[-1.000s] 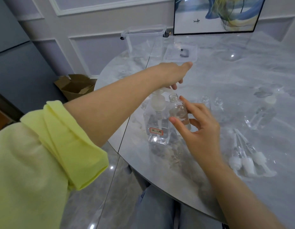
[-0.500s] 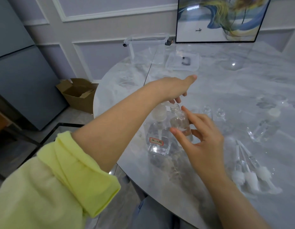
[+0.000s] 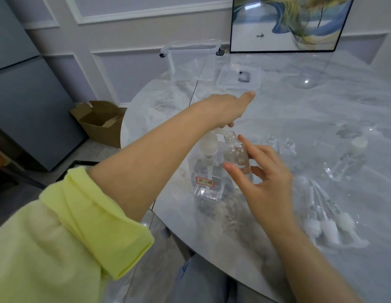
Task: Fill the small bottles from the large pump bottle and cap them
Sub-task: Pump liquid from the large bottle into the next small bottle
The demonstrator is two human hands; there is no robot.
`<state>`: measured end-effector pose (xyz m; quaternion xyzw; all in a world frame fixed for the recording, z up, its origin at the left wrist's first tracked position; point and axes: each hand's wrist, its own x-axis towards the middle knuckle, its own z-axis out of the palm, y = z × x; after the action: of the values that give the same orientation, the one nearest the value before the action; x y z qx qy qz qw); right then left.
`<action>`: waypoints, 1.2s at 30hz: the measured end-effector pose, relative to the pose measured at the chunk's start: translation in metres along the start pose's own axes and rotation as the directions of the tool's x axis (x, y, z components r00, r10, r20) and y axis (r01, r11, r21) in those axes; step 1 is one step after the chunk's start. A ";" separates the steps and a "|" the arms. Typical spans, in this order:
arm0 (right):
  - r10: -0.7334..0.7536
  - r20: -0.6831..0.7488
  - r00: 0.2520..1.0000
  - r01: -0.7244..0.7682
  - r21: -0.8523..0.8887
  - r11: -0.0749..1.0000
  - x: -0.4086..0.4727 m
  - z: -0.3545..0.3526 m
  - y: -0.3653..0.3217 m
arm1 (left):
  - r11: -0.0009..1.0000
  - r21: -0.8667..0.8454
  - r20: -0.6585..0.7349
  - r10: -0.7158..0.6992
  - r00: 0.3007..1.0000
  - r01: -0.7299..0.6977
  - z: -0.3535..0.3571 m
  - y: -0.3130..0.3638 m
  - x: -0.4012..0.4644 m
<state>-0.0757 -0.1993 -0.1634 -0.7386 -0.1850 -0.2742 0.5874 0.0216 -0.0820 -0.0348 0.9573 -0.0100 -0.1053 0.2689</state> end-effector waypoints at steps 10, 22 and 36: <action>-0.012 -0.015 1.000 0.012 -0.010 1.000 -0.001 0.000 -0.001 | 1.000 0.014 0.027 0.004 1.000 -0.005 0.001 0.001 -0.003; -0.025 0.000 1.000 0.025 -0.038 0.999 0.000 -0.001 0.003 | 1.000 -0.027 0.046 0.012 0.999 -0.011 0.000 0.000 0.003; -0.001 -0.015 1.000 0.001 -0.030 1.000 -0.002 0.000 0.002 | 1.000 0.004 0.085 -0.013 0.996 0.013 -0.002 0.001 0.004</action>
<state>-0.0754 -0.2000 -0.1662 -0.7451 -0.1769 -0.2827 0.5776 0.0256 -0.0817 -0.0332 0.9525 -0.0154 -0.1478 0.2660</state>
